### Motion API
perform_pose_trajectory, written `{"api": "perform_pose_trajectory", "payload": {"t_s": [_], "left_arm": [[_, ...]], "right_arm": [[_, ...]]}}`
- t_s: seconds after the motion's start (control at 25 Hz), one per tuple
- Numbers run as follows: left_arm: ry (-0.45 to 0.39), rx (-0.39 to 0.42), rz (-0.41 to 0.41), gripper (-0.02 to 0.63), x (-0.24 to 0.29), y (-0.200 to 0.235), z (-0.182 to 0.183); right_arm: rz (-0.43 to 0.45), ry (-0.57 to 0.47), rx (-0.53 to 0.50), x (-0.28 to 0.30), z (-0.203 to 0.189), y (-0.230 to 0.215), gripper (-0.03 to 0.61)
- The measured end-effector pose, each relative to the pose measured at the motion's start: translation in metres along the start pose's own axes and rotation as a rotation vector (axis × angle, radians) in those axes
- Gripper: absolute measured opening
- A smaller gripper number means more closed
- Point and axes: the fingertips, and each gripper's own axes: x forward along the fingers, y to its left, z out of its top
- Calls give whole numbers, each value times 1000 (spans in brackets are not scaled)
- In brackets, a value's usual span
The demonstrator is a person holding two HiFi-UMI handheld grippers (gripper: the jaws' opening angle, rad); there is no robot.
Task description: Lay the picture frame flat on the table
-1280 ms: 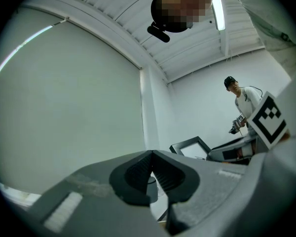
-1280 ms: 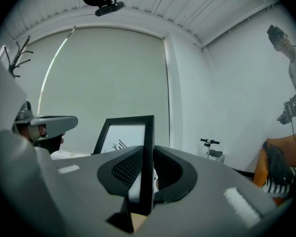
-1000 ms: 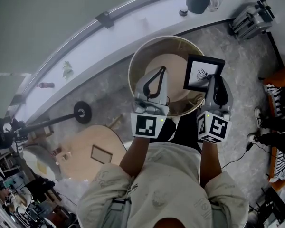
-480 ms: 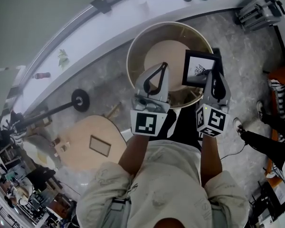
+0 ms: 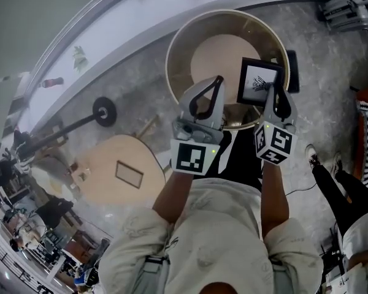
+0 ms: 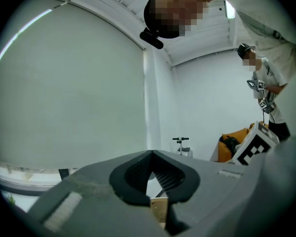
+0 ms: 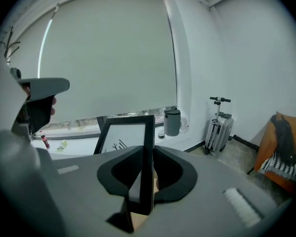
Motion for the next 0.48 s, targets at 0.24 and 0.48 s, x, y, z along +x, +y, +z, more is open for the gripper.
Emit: {"api": "perform_pose_trajectory", "payload": {"t_s": [0.24,0.48], "left_arm": [[19,-27,-9,3,3,-4,-25],[49,-51,-25,3,9,-9,-48]], "right_arm": [[4,87,19,26,-50,0,69],[-9,179,46,43,-96,-9,69]]}}
